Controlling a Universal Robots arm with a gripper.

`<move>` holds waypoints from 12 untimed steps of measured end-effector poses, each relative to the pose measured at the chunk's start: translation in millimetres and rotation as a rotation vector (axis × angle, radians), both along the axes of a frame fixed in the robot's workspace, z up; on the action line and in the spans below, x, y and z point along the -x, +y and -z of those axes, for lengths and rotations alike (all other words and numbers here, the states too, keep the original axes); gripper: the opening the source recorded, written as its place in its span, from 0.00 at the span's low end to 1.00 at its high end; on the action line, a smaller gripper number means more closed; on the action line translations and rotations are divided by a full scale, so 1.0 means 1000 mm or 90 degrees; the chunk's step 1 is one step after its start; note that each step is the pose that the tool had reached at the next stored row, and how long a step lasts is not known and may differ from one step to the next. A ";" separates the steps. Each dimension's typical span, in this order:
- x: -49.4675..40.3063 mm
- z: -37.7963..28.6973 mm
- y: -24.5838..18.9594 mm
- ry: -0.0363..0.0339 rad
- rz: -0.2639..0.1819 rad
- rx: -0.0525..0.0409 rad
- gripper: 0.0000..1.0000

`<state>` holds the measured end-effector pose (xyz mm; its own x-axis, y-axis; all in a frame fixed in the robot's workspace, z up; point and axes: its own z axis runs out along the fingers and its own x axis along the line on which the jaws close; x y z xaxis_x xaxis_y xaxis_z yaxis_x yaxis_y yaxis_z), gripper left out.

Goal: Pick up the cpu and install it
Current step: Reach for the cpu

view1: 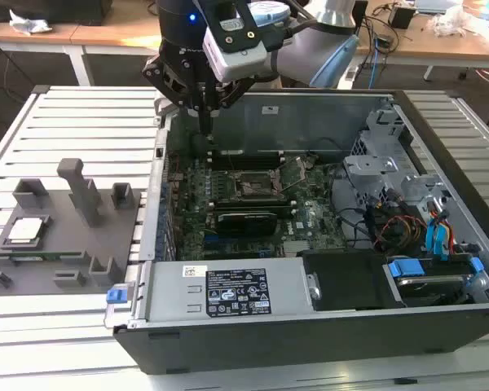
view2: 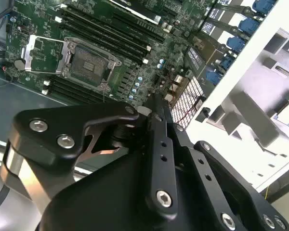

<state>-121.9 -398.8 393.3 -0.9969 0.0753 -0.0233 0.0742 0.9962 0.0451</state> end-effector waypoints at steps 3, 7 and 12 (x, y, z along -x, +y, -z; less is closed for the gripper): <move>0.0000 0.0000 0.0000 0.0000 0.000 0.0000 0.11; 0.0000 0.0000 0.0000 0.0000 0.000 0.0000 0.11; 0.0008 0.0000 0.0000 0.0000 0.000 0.0001 0.11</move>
<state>-122.7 -398.8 393.3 -0.9969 0.0754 -0.0233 0.0743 0.9962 0.0450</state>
